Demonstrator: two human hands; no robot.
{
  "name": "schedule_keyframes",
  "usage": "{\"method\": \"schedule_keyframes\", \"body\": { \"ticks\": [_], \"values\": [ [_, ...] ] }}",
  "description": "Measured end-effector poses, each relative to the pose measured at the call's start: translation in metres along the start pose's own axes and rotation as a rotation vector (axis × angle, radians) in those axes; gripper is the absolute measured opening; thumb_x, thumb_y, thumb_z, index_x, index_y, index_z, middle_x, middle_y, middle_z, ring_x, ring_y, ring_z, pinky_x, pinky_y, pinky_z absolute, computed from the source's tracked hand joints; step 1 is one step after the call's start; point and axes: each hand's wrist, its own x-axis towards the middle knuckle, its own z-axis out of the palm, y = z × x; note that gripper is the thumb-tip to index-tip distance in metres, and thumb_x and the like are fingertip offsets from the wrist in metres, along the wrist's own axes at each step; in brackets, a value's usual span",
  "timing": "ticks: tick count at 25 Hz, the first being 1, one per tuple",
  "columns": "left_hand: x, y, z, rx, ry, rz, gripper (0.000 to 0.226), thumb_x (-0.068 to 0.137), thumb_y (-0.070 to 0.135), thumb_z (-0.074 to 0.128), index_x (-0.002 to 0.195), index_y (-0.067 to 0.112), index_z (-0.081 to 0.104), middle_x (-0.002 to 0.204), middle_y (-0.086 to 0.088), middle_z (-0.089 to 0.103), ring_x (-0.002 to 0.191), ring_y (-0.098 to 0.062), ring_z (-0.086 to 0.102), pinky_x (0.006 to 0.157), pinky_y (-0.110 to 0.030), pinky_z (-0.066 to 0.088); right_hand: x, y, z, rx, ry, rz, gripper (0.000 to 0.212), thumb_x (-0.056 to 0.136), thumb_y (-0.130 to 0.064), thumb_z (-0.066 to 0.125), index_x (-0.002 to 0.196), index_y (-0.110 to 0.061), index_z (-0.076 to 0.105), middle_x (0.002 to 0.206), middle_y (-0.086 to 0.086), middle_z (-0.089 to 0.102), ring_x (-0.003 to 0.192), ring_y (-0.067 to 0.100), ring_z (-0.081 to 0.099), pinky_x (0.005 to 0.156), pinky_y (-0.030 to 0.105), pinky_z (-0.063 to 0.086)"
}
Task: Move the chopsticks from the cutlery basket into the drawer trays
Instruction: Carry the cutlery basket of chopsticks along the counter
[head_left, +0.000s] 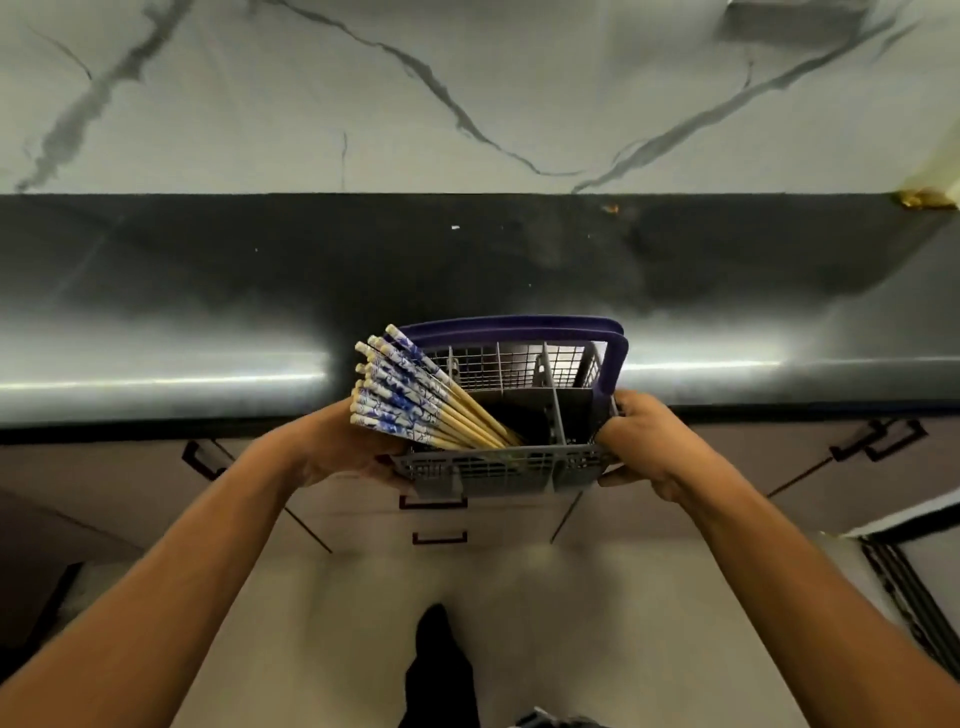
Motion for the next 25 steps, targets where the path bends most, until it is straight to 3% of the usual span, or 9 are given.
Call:
{"method": "schedule_keyframes", "body": {
  "ticks": [4,8,12,17,21,25],
  "values": [
    [0.046,0.024,-0.056,-0.142,-0.021,-0.051,0.035,0.087,-0.013,0.057,0.112,0.012,0.064,0.117,-0.010,0.069,0.108,-0.024,0.067,0.083,-0.043,0.060,0.059,-0.048,0.008,-0.004,0.058,0.012,0.041,0.085,0.006,0.045,0.110,-0.020,0.064,0.093,0.021,0.073,0.076,0.033,0.072,0.066,0.049,0.060],
    [0.089,0.034,-0.084,-0.099,0.052,-0.089,0.036,0.087,-0.019,0.055,0.108,0.009,0.054,0.104,-0.007,0.063,0.098,-0.026,0.064,0.079,-0.035,0.061,0.109,-0.070,0.017,0.044,0.051,0.060,0.040,0.089,0.007,0.044,0.112,-0.020,0.063,0.092,0.013,0.074,0.075,0.024,0.074,0.057,0.034,0.061],
    [0.130,0.045,-0.107,-0.154,0.032,-0.119,0.033,0.087,-0.020,0.053,0.106,0.007,0.055,0.106,-0.016,0.060,0.094,-0.027,0.063,0.073,-0.037,0.061,0.154,-0.083,0.014,0.058,0.087,0.068,0.038,0.087,0.005,0.044,0.109,-0.019,0.064,0.087,0.010,0.075,0.067,0.020,0.073,0.056,0.033,0.059],
    [0.180,0.066,-0.126,-0.158,0.162,-0.169,0.028,0.094,-0.006,0.053,0.117,0.008,0.050,0.101,-0.009,0.064,0.088,-0.022,0.067,0.066,-0.029,0.062,0.211,-0.108,-0.004,0.035,0.058,0.034,0.034,0.088,0.002,0.046,0.108,-0.018,0.064,0.089,0.012,0.075,0.074,0.025,0.073,0.058,0.037,0.061],
    [0.219,0.085,-0.150,-0.295,0.056,-0.211,0.036,0.100,0.010,0.045,0.134,-0.001,0.051,0.133,-0.024,0.058,0.109,-0.034,0.063,0.067,-0.038,0.064,0.252,-0.129,-0.018,0.003,0.046,-0.008,0.030,0.088,0.000,0.048,0.106,-0.016,0.064,0.087,0.013,0.074,0.069,0.023,0.071,0.053,0.033,0.057],
    [0.243,0.090,-0.156,-0.199,0.144,-0.145,0.023,0.097,0.012,0.054,0.119,0.007,0.063,0.120,-0.021,0.067,0.099,-0.034,0.070,0.069,-0.041,0.064,0.279,-0.136,-0.024,0.003,0.014,-0.006,0.032,0.089,-0.002,0.048,0.111,-0.020,0.062,0.092,0.008,0.074,0.078,0.022,0.072,0.053,0.031,0.059]
  ]
}}
